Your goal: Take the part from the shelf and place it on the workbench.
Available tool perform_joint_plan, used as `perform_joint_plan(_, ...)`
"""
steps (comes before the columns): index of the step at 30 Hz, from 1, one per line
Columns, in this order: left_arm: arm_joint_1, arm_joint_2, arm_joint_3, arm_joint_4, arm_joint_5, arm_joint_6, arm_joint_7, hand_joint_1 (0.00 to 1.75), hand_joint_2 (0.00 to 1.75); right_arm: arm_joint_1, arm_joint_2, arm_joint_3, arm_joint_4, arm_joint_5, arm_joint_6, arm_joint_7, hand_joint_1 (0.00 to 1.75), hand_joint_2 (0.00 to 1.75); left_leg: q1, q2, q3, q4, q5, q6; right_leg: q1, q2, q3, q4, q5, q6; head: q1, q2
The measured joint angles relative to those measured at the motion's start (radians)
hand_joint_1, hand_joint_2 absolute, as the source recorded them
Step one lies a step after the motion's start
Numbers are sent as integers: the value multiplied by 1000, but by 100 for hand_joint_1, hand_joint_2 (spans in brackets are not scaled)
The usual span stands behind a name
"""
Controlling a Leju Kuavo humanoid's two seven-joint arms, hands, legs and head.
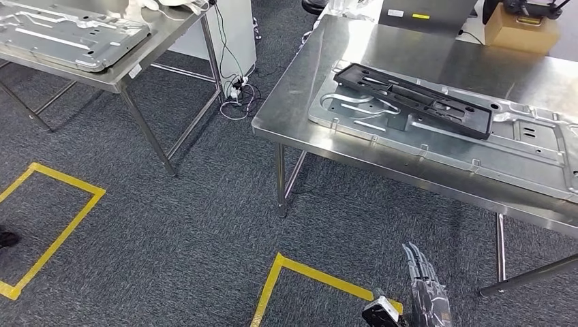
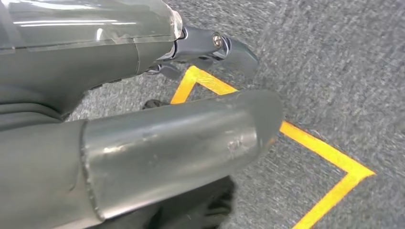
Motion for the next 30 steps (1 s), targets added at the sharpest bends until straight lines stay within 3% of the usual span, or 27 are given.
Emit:
perform_joint_plan(1, 1, 0, 2, 0, 0, 0, 0, 0, 0, 2, 2, -1, 0, 0, 1, 0, 0, 0, 4, 0, -11, 25, -1, -4, 0, 1, -3, 3, 0, 0, 0, 0)
perform_joint_plan(2, 2, 0, 3, 0, 0, 0, 0, 0, 0, 3, 5, -1, 0, 0, 1, 0, 0, 0, 7, 0, -3, 9, 20, -7, -1, 2, -5, 8, 0, 2, 0, 0)
perform_joint_plan(5, 1, 1, 6, 0, 0, 0, 0, 0, 0, 4, 10, -3, 0, 0, 2, 0, 0, 0, 12, -1, 90, -186, 113, -8, -3, 7, -12, 25, -4, 13, 0, 0)
perform_joint_plan(7, 0, 2, 8, 0, 0, 1, 0, 0, 0, 4, 14, -6, -1, 0, 7, 2, 0, 0, 9, -4, 116, -248, 129, 3, -1, 7, -16, 33, -4, 26, 0, 0)
perform_joint_plan(10, 0, 2, 9, 0, 5, 6, 6, 0, 0, 10, 50, -36, 7, 29, 19, 21, 0, 0, 6, -9, 111, -252, 139, 25, -2, 5, -17, 36, -5, 43, 1, 0)
perform_joint_plan(12, 0, 2, 10, 0, 10, 18, 17, 0, 0, 15, 94, -81, 43, 36, -4, 44, 0, 0, 8, -13, 108, -259, 150, 40, -5, 5, -37, 85, -46, 51, 1, 0)
perform_joint_plan(14, 0, 2, 11, 0, 15, 33, 31, 0, 0, 16, 123, -143, 122, 7, -34, 36, 0, 0, 6, -19, 100, -258, 157, 48, -7, 5, -88, 204, -119, 56, 1, 0)
perform_joint_plan(15, 1, 2, 11, 0, 16, 39, 36, 0, 0, 12, 132, -188, 182, -12, -42, 15, 0, 0, 4, -24, 96, -258, 159, 50, -7, 5, -114, 263, -145, 57, 1, 0)
perform_joint_plan(16, 2, 1, 11, 0, 17, 44, 39, 0, 0, 3, 140, -244, 252, -27, -45, -6, 0, 0, 2, -31, 93, -257, 161, 50, -7, 5, -127, 296, -152, 56, 1, 0)
perform_joint_plan(17, 3, 0, 11, 0, 17, 47, 42, 0, 0, -10, 148, -308, 330, -36, -46, -20, 0, 0, 0, -39, 91, -256, 162, 50, -6, 6, -120, 291, -139, 53, 1, 0)
perform_joint_plan(18, 3, -2, 12, 0, 17, 49, 43, 0, 0, -26, 156, -371, 408, -37, -47, -20, 0, 0, -2, -49, 91, -256, 162, 50, -4, 11, -95, 246, -109, 47, 1, 0)
perform_joint_plan(19, 3, -4, 12, 0, 16, 51, 44, 0, 0, -44, 163, -431, 486, -33, -48, -8, 0, 0, -4, -57, 92, -256, 163, 50, -2, 23, -57, 175, -74, 39, 1, 0)
perform_joint_plan(21, 0, -11, 12, 0, 15, 53, 42, 0, 0, -94, 171, -538, 643, -27, -36, 43, 0, 0, -4, -72, 91, -256, 164, 44, 4, 52, 5, 54, -33, 23, 1, 0)
perform_joint_plan(23, -3, -16, 11, 0, 11, 55, 37, 0, 0, -165, 177, -657, 824, -29, -17, 115, 0, 0, 0, -82, 87, -257, 167, 34, 9, 58, 21, 19, -30, 18, 1, 0)
perform_joint_plan(25, -4, -19, 10, 0, 8, 57, 32, 0, 0, -233, 179, -773, 996, -33, -12, 163, 0, 0, 2, -87, 84, -257, 167, 23, 8, 39, 25, 7, -24, 14, 1, 0)
perform_joint_plan(27, -6, -20, 9, 0, 6, 59, 27, 0, 0, -280, 180, -859, 1124, -37, -15, 178, 0, 0, -1, -63, 65, -215, 135, 15, 2, 18, 31, -10, -17, 7, 0, 0)
perform_joint_plan(30, -10, -21, 8, 0, 4, 61, 22, 0, 0, -328, 180, -954, 1263, -42, -15, 189, 0, 0, 3, -24, -18, -36, 41, 3, 2, -17, 30, -13, -15, -1, -1, 0)
